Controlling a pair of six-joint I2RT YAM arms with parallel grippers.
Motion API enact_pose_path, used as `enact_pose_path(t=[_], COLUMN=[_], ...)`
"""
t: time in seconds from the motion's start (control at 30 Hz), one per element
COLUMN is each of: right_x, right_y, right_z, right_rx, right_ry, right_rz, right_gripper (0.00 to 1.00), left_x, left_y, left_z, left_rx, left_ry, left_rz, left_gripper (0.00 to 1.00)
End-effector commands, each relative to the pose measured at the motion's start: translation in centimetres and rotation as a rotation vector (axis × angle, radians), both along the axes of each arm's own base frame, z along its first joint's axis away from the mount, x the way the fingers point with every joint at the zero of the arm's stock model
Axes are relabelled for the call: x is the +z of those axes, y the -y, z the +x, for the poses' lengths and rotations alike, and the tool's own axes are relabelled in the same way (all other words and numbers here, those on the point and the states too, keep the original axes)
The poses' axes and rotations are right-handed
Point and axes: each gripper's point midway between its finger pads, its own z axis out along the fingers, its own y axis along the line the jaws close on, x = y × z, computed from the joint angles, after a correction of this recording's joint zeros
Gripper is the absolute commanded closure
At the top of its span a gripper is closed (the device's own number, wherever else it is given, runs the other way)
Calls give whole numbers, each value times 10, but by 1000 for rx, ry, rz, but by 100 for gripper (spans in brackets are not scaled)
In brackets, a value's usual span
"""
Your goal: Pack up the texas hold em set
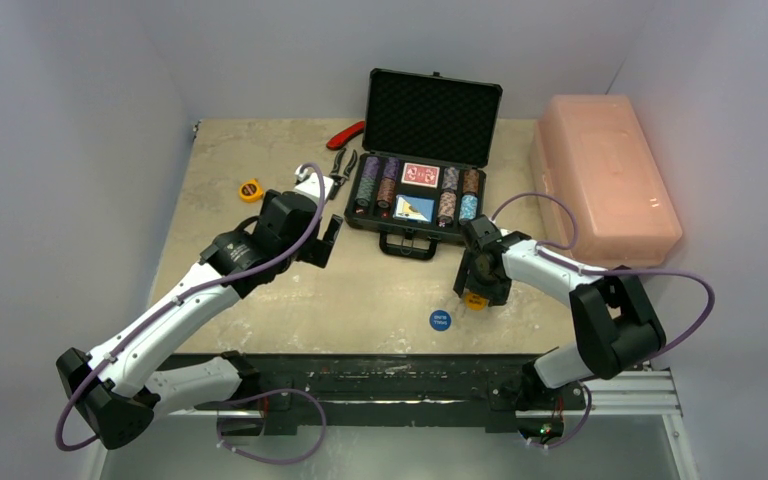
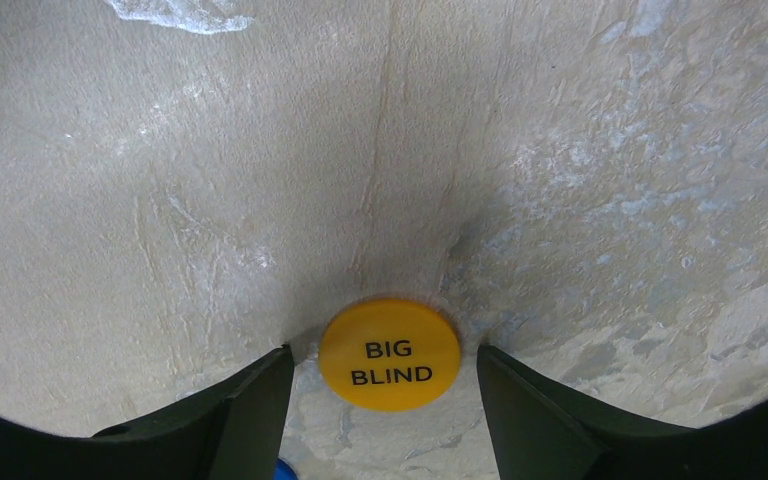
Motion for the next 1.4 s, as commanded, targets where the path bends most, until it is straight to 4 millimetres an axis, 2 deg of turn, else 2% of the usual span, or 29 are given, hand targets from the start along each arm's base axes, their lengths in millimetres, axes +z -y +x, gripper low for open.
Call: enact_pose_path(t=[0.0,0.7,1.27,1.37], right_x=[-7,-10,-11,-9], right_y=[4,13,11,10], right_z=[-4,-13,-18,-17], right_rx=[5,9,6,4], right_ry=[-12,-40,-42,-34], right_rz=[-10,-51,-30,-22], right_gripper=[29,35,47,55], left_x=[8,10,11,11], left_y=[-1,-4,-5,-5], left_z=[6,6,6,6], left_rx=[8,14,17,17], left_ry=[37,46,49,49], left_rz=[-1,6,10,10], left_gripper=[6,7,7,7])
